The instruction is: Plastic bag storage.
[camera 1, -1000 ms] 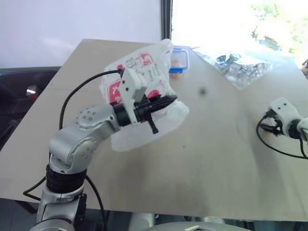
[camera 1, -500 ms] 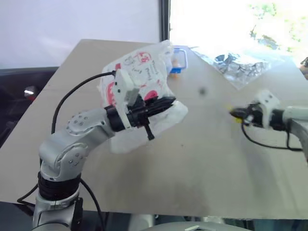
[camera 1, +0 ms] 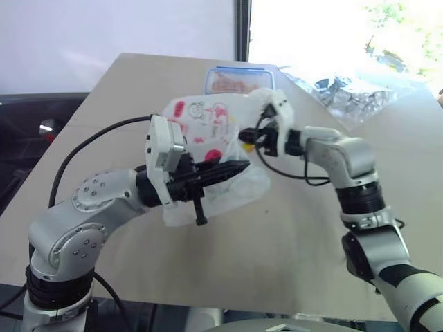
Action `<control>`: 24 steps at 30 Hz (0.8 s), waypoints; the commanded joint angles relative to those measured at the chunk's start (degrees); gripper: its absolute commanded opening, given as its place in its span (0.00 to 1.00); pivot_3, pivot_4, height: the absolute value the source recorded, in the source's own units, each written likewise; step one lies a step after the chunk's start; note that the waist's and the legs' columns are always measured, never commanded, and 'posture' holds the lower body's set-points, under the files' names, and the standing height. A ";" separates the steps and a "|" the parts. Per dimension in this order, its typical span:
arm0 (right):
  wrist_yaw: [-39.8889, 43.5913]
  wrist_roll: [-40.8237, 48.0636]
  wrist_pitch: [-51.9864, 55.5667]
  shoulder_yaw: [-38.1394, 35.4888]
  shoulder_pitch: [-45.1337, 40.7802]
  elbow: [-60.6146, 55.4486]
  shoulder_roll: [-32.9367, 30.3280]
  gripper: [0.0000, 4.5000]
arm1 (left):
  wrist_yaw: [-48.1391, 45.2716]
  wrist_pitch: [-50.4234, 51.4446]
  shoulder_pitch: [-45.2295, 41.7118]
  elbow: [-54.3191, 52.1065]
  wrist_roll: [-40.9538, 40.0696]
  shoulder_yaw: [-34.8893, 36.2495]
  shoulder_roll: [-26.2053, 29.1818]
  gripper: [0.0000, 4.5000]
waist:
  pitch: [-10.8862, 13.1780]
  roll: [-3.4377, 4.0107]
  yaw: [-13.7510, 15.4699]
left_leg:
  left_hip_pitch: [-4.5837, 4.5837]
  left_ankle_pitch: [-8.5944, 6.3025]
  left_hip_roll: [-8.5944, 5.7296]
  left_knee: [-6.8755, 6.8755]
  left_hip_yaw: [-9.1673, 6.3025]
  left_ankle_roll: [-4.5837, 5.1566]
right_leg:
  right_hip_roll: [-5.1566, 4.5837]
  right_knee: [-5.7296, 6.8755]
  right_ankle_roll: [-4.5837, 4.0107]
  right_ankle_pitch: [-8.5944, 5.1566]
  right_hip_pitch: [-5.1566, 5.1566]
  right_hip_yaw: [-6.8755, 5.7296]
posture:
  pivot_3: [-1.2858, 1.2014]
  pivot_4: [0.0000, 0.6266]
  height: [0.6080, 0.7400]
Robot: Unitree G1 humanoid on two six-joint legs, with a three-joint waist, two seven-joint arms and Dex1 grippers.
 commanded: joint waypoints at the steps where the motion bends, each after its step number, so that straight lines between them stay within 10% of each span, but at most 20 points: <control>1: 0.22 2.03 -0.60 -1.49 -2.85 -1.47 1.16 0.03 | 3.25 -1.11 1.10 -3.33 -1.37 1.82 0.12 0.00 | 0.00 0.00 -0.03 | 0.01 0.00 0.00 0.00 0.00 0.00 | 0.00 0.00 0.00 0.00 0.01 0.00 | 0.52 0.24 1.00; 16: -2.10 10.56 13.10 -4.82 8.21 -19.99 -8.52 0.03 | 8.79 -4.07 1.73 -3.96 1.81 0.27 -0.36 0.00 | -0.01 0.00 -0.43 | 0.17 0.00 0.03 -0.08 -0.01 0.00 | 0.02 0.01 -0.01 -0.01 0.09 0.06 | 0.52 0.24 1.00; 24: -0.33 4.25 0.54 4.75 -2.33 -3.30 -0.28 0.03 | 4.14 -3.33 2.28 -3.22 -0.72 -0.77 0.93 0.00 | -0.01 0.00 -0.44 | 0.19 0.00 0.02 -0.07 0.11 0.00 | 0.19 0.02 -0.01 -0.01 0.06 0.15 | 0.52 0.24 1.00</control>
